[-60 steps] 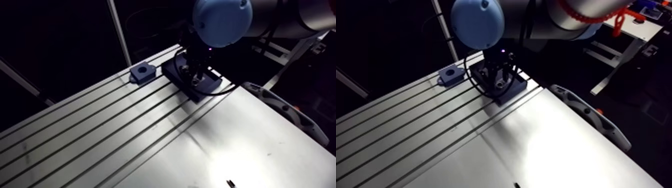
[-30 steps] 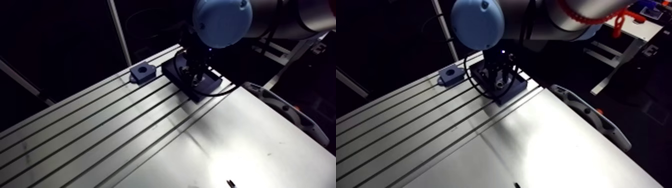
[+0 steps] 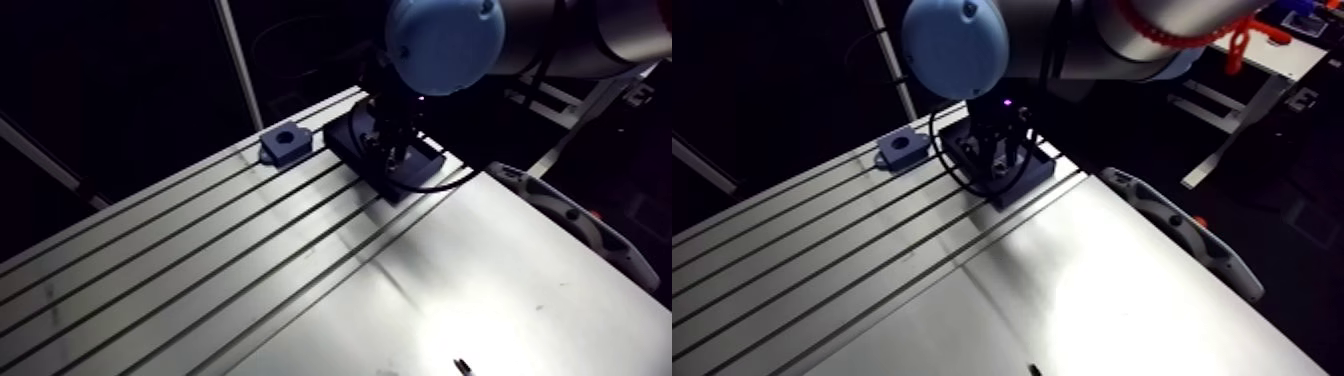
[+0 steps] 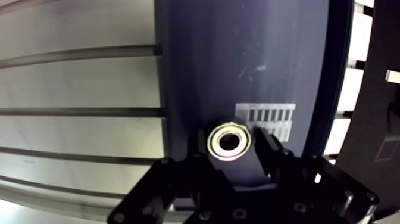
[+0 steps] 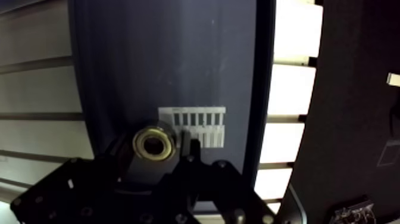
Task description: Pick up the bearing and press it into the housing until flush.
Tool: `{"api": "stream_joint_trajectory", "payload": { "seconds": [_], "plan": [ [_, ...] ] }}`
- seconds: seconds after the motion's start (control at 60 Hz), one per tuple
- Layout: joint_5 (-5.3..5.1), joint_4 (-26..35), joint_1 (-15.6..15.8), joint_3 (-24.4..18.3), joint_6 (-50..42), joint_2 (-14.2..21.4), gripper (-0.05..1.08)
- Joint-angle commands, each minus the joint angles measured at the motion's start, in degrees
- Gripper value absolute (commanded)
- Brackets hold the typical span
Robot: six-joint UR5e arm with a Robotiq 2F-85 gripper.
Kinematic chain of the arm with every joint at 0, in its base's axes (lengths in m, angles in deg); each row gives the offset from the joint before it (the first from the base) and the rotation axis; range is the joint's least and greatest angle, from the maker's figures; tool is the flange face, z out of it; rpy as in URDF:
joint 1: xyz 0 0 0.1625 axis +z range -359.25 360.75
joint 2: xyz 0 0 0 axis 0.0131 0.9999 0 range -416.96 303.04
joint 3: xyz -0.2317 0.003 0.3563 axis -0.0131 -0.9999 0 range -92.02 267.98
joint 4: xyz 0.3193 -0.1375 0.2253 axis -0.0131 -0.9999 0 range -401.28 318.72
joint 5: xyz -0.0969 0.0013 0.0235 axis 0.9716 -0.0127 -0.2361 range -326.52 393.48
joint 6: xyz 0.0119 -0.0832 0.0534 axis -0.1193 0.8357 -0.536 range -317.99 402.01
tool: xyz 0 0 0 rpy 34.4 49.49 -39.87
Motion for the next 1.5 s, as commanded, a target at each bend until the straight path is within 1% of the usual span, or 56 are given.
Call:
{"api": "stream_joint_trajectory", "payload": {
  "seconds": [0.017,0.95,1.05,1.1,1.333,1.383,1.5],
  "plan": [
    [1.01,-0.09,0.08,-0.01,-0.09,-0.15,0.48],
    [0.93,-0.09,0.17,-0.18,-0.09,-0.13,0.49],
    [0.93,-0.09,0.18,-0.18,-0.09,-0.14,0.5],
    [0.92,-0.09,0.17,-0.18,-0.09,-0.07,0.52],
    [0.92,-0.09,0.24,-0.18,-0.16,-0.06,0.53],
    [0.92,-0.09,0.17,-0.18,-0.09,0.02,0.55],
    [0.92,-0.09,0.17,-0.27,-0.09,0.03,0.56]
  ]
}}
